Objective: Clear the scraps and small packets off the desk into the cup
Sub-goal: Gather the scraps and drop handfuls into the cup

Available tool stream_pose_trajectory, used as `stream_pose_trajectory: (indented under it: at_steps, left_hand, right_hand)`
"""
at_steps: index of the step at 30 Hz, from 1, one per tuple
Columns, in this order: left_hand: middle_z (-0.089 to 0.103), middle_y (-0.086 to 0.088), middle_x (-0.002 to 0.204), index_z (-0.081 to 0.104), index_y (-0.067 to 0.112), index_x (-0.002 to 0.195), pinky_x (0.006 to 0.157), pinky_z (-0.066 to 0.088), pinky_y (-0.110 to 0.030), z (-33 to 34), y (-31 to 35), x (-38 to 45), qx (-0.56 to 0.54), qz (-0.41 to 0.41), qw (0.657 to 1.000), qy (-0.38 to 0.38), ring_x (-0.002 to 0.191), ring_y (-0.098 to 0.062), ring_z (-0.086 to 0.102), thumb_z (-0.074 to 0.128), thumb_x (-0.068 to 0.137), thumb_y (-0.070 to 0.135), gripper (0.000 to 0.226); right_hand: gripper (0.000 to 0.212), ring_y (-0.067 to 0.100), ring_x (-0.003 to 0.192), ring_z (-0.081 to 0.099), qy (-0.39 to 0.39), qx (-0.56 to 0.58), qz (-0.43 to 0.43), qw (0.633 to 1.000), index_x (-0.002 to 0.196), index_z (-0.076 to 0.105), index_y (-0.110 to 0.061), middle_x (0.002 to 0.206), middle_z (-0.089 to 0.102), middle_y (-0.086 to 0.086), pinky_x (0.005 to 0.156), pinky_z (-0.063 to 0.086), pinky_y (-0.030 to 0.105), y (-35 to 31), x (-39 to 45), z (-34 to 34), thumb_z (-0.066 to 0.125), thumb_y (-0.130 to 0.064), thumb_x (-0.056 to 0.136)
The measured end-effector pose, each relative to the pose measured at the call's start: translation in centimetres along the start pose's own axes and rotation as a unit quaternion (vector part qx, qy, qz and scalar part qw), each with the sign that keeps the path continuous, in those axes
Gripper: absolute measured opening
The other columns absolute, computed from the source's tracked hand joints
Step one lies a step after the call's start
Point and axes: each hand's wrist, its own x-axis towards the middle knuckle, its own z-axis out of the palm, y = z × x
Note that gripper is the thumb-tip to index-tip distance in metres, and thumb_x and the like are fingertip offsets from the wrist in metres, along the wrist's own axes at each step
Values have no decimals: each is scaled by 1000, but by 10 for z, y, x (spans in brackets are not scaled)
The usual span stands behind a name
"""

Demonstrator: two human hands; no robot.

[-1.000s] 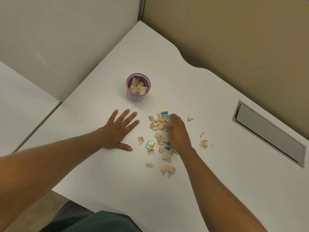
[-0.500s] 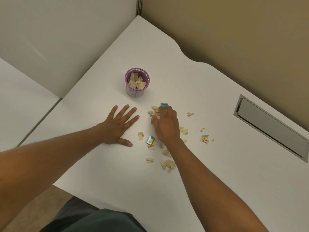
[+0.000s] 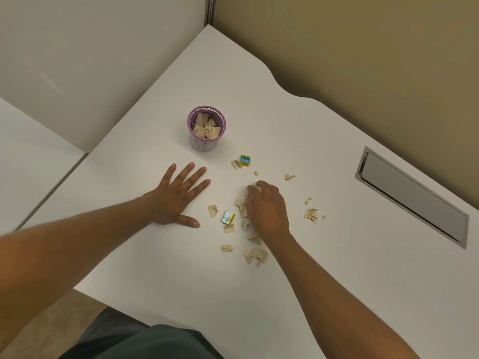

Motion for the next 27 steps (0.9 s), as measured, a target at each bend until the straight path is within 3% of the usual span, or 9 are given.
stream_pose_trajectory:
  at_steps: [3, 5, 7, 15, 18, 20, 23, 25, 27]
  left_hand:
    - [-35, -6, 169, -25, 26, 162, 123, -14, -65, -1, 0, 0, 1, 1, 1000, -2, 156, -34, -33, 15, 78, 101, 119]
    - [-33, -7, 170, -23, 26, 163, 124, -12, -66, -1, 0, 0, 2, 1, 1000, -4, 156, -35, -31, 16, 79, 101, 119]
    - [-32, -7, 170, -23, 25, 163, 124, -11, -66, -3, 1, 0, 6, 0, 1000, -5, 157, -35, -29, 17, 79, 100, 119]
    - [-32, -7, 170, -22, 26, 163, 124, -13, -64, -2, 1, -1, 8, -3, 1000, 2, 157, -34, -30, 16, 78, 101, 119]
    - [-31, -6, 171, -22, 26, 163, 124, -13, -64, -2, 2, -1, 8, -3, 1000, 5, 157, -34, -29, 17, 79, 100, 119]
    - [-29, -7, 171, -19, 25, 164, 124, -12, -64, -3, 2, -2, 8, -1, 1000, 7, 158, -34, -26, 18, 79, 99, 119]
    - [-23, -9, 173, -13, 22, 165, 124, -8, -65, -7, 4, -3, 15, -4, 1000, 6, 160, -36, -20, 16, 78, 99, 120]
    - [-23, -10, 173, -13, 21, 165, 124, -8, -65, -10, 6, -4, 16, -9, 1000, -2, 160, -36, -20, 14, 75, 99, 121]
    - [-21, -10, 173, -11, 20, 165, 124, -8, -64, -12, 7, -4, 14, -11, 1000, -5, 160, -36, -18, 14, 74, 99, 122]
  right_hand:
    - [52, 30, 146, 36, -51, 39, -52, 997, 150, 43, -15, 159, 38, 10, 118, 34, 46, -10, 18, -7, 50, -33, 102]
    - [62, 25, 156, 15, -97, 47, -81, 991, 159, 24, -16, 169, 16, 5, 126, 20, 45, -22, 35, -9, 43, -39, 104]
    - [65, 23, 158, 6, -126, 28, -88, 988, 161, 13, -15, 170, 6, 3, 127, 12, 47, -32, 47, -6, 36, -43, 106]
    - [64, 23, 155, 17, -125, -6, -44, 991, 157, 26, -7, 167, 22, 6, 127, 11, 47, -11, 10, 1, 29, -47, 106]
    - [52, 27, 145, 37, -81, 2, -55, 995, 147, 45, -9, 153, 44, 8, 122, 25, 43, 10, -4, -6, 29, -34, 104]
    - [44, 30, 138, 44, -15, 65, -7, 998, 142, 52, -9, 146, 52, 11, 117, 34, 41, 27, -4, -13, 36, -23, 103]
    - [45, 34, 143, 35, 22, 100, 105, 989, 149, 45, -12, 155, 40, 14, 119, 31, 44, 54, 7, -19, 41, -26, 107]
    - [54, 36, 150, 21, -48, 93, 161, 981, 157, 30, -20, 165, 22, 12, 123, 22, 49, 63, 17, -17, 34, -41, 108]
    - [59, 37, 152, 15, -103, 100, 170, 975, 158, 25, -27, 167, 14, 8, 121, 23, 55, 60, 20, -11, 31, -53, 105]
